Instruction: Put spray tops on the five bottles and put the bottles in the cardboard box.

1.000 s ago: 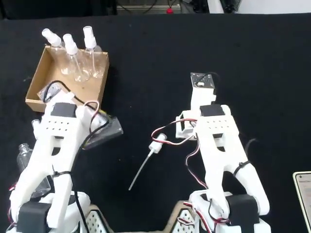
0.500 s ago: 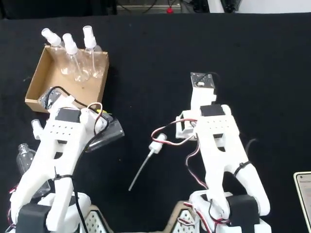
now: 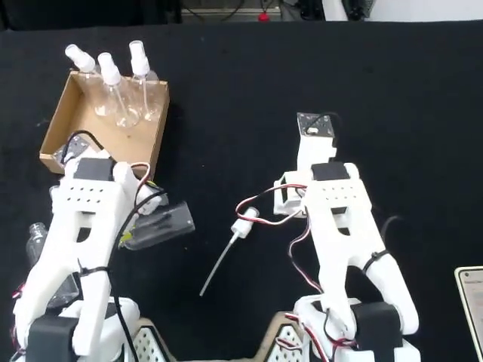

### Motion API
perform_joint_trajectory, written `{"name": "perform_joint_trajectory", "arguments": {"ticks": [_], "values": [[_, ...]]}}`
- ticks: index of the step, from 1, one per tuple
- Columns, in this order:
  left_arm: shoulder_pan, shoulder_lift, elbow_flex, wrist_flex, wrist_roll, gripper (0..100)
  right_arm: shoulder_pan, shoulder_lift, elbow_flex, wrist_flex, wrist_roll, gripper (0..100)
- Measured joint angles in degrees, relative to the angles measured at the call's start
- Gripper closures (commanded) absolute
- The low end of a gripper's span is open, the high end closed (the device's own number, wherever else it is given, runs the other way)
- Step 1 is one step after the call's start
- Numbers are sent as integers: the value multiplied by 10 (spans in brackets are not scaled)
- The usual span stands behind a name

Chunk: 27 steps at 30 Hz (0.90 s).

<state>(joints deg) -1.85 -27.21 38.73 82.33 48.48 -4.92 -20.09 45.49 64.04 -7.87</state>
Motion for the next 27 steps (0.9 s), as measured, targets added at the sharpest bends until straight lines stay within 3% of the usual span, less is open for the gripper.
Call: {"name": "perform_joint_trajectory", "arguments": {"ticks": [9,14,17,27], "values": [[-7,1,63,-25,-18,457,0,0,0,0,0,793],[-6,1,14,68,-49,477,0,0,0,0,0,793],[-9,1,5,78,-56,499,0,0,0,0,0,793],[-23,1,131,-108,-40,511,0,0,0,0,0,793]]}}
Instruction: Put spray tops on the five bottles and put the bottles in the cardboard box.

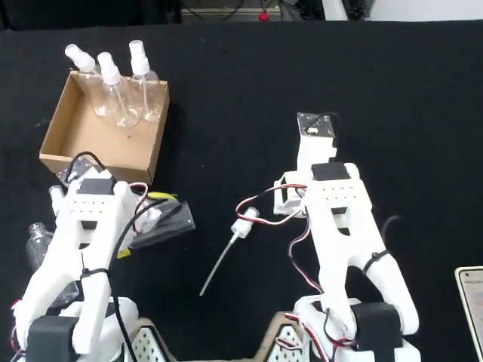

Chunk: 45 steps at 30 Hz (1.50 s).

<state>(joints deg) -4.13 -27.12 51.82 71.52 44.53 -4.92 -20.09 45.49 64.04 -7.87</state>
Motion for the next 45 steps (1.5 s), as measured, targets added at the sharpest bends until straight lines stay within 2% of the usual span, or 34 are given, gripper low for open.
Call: {"name": "perform_joint_trajectory", "arguments": {"ticks": [12,14,20,30,33,38,42,45], "values": [[0,0,62,-89,11,513,0,0,0,0,0,793],[0,0,69,-86,11,546,0,0,0,0,0,793],[0,0,70,-88,8,756,0,0,0,0,0,793],[0,0,70,-76,-28,777,0,0,0,0,0,793],[12,0,63,-20,-57,772,0,0,0,0,0,793],[51,0,23,68,-154,772,-1,0,0,0,0,791],[56,0,12,55,-229,772,-40,0,-1,25,-10,790],[59,0,12,25,-289,772,-83,0,-15,51,-57,786]]}}
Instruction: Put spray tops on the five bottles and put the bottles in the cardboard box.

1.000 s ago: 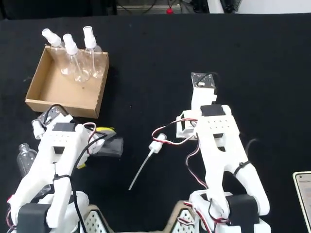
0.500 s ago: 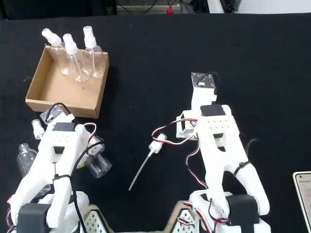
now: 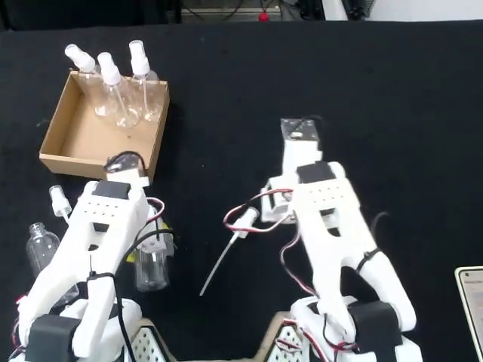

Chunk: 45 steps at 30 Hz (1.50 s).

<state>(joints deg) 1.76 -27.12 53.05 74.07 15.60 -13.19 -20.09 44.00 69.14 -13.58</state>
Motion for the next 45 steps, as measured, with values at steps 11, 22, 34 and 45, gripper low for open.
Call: {"name": "perform_joint_trajectory", "arguments": {"ticks": [11,22,34,45], "values": [[0,0,0,-62,-158,773,-158,0,23,-89,-177,713],[0,0,0,-67,-160,774,-158,76,56,-200,-238,713],[0,0,0,-67,-160,776,-129,189,-18,-149,-228,976],[0,0,3,-67,-160,776,-14,113,-36,-164,166,981]]}}
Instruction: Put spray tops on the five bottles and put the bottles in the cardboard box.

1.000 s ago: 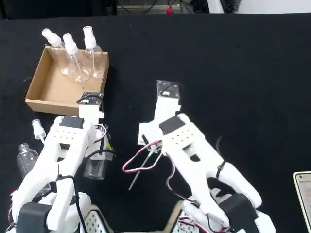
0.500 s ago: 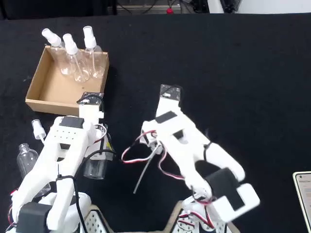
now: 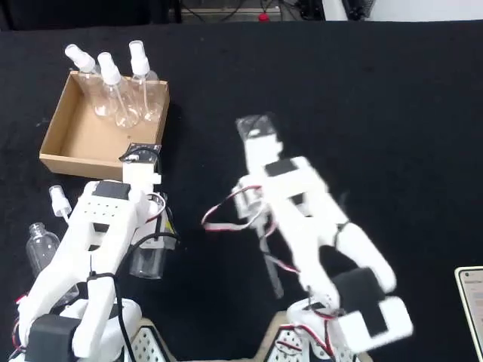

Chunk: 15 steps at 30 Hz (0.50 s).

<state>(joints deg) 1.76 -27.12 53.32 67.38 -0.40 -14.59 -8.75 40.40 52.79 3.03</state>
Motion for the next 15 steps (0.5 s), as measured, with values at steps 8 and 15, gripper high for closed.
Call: {"name": "perform_joint_trajectory", "arguments": {"ticks": [8,15], "values": [[0,0,11,0,0,774,68,54,-20,-64,200,876],[0,0,12,-1,0,773,69,133,-139,14,155,759]]}}
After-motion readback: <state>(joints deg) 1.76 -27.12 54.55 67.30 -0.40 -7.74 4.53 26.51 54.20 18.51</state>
